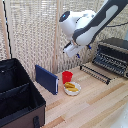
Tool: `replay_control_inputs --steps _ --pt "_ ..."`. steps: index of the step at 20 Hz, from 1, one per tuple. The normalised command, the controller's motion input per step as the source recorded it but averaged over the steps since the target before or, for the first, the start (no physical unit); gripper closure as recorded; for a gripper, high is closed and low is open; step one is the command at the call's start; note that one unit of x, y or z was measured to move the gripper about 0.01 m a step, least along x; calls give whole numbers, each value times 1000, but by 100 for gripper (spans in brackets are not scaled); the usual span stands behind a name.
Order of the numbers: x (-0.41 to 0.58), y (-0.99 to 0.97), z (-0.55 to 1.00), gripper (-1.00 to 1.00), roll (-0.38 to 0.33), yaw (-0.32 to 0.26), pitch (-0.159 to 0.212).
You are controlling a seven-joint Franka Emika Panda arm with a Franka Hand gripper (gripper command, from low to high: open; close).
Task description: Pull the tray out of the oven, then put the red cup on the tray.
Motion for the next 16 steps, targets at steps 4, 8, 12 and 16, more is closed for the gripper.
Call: replay_control_inputs --steps 4,8,12,16 --pt "0 -192 -24 -100 -303 167 -50" --pt "0 -167 -30 -100 -278 199 -38" --pt "0 -121 -24 -100 -269 233 -27" --pt "0 -124 -27 -100 -207 275 23"
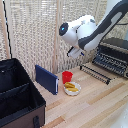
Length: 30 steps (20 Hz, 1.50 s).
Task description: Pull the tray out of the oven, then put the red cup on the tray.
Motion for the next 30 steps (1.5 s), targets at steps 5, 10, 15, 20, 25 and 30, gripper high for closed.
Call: replay_control_inputs --steps 5,10,15,20,25,30 --pt "0 -219 -11 -100 -118 251 135" --pt "0 -354 -7 -100 -98 222 126" --pt "1 -451 -38 -100 -164 183 24" --pt "0 -437 -102 -100 -237 145 0" --pt "1 -445 -125 -100 -190 84 -33" --pt "1 -488 -17 -100 -75 -1 -44"
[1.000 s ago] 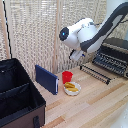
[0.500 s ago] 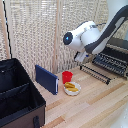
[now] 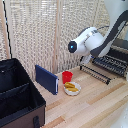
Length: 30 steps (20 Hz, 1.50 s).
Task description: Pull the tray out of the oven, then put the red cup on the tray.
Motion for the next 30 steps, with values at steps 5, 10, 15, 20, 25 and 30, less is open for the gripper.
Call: replay_control_inputs --steps 5,10,15,20,25,30 --pt "0 -513 -95 -100 -17 -93 -52" --pt "0 -566 -123 -100 14 -105 -8" --pt "0 -617 -37 -100 26 -98 0" --pt "19 -735 6 -100 89 -41 8" --pt "41 -613 0 -100 97 -2 1" --pt "149 -417 0 -100 116 9 47"
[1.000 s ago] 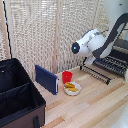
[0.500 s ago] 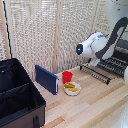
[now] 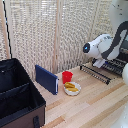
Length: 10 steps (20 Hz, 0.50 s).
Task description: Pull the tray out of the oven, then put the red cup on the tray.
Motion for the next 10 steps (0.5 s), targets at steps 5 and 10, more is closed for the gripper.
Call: replay_control_inputs --steps 5,10 --pt "217 -383 0 -100 74 3 60" --pt "243 -404 0 -100 99 13 84"
